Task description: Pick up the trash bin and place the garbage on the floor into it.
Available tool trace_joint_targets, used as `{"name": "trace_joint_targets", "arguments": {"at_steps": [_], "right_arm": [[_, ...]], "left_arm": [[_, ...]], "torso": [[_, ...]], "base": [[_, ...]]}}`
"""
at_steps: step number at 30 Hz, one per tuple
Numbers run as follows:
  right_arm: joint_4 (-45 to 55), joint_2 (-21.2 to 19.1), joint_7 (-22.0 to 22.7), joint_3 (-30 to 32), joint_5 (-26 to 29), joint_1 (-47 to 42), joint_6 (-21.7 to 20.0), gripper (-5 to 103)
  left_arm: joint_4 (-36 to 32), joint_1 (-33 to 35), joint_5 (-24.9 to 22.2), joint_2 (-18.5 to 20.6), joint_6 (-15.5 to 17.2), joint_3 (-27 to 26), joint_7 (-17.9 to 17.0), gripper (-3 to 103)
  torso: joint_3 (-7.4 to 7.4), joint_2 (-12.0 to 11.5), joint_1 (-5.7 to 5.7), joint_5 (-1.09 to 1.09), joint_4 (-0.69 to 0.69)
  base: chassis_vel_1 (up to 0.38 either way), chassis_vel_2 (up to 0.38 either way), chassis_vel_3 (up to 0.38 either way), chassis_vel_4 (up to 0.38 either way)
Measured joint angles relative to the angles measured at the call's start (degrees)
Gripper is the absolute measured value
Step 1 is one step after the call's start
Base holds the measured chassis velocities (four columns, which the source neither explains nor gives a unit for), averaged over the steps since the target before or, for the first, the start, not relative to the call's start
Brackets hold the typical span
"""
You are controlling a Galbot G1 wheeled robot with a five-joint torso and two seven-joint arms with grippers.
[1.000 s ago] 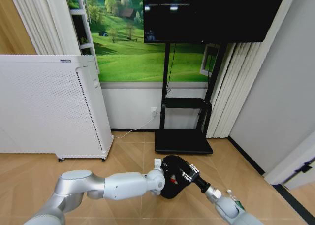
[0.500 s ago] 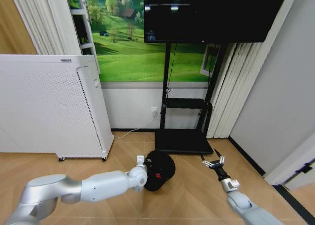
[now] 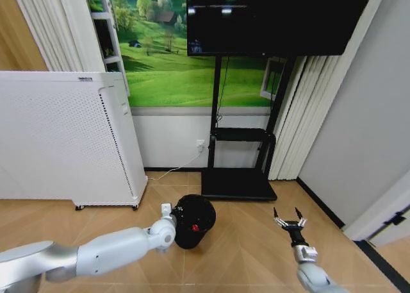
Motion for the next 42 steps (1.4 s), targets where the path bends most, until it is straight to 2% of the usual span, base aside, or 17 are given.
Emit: {"name": "trace_joint_targets", "arguments": {"at_steps": [9,13,17,22,26,31,37,42], "right_arm": [[1.45,0.94,2.43,2.73,-2.36,-2.11,-1.22,100],[0.27,1.71,5.29,3.86,-6.23,-2.58,-2.04,100],[-1.21,2.20,7.34,4.61,-9.12,-3.07,-3.13,100],[-3.25,2.53,7.19,4.74,-9.02,-3.14,-3.23,100],[-4.65,2.89,6.22,4.58,-6.85,-3.11,-3.15,100],[-4.76,3.32,6.27,4.84,-7.02,-3.20,-2.93,100],[-6.28,3.86,8.00,6.14,-16.90,-2.91,-1.47,100],[-6.10,4.03,9.21,6.01,-15.75,-3.23,-2.20,100]], "left_arm": [[-2.12,2.02,1.27,3.23,0.51,-2.42,0.78,7],[-2.72,4.16,2.13,3.94,0.69,-4.78,0.98,7],[-3.29,7.12,3.29,4.96,1.31,-7.40,1.55,7],[-3.49,8.09,3.81,6.25,1.65,-8.58,2.38,7],[-3.83,9.47,4.30,7.04,1.81,-9.91,2.91,7],[-4.12,10.96,4.94,7.45,2.00,-10.84,3.60,7],[-4.61,11.66,5.09,8.06,2.09,-11.51,3.80,7],[-5.12,12.92,5.50,8.40,2.08,-11.93,3.94,7]], "torso": [[0.01,0.00,0.00,0.01,0.00],[0.01,0.00,0.02,0.04,-0.04],[0.01,0.00,0.01,-0.01,0.00],[0.00,0.00,0.00,0.01,0.05],[0.00,0.00,0.00,0.02,0.01],[0.00,0.00,0.00,0.01,-0.02],[0.00,-0.01,0.00,0.01,0.01],[0.00,0.00,0.01,0.03,-0.04]], "base": [[-0.173,-0.085,0.188,0.089],[-0.186,-0.105,0.159,0.062],[-0.025,-0.030,0.048,0.013],[0.073,0.026,-0.044,-0.009],[0.015,0.008,-0.008,-0.001],[-0.035,-0.029,0.026,0.016],[-0.107,-0.087,0.099,0.087],[-0.108,-0.120,0.100,0.114]]}}
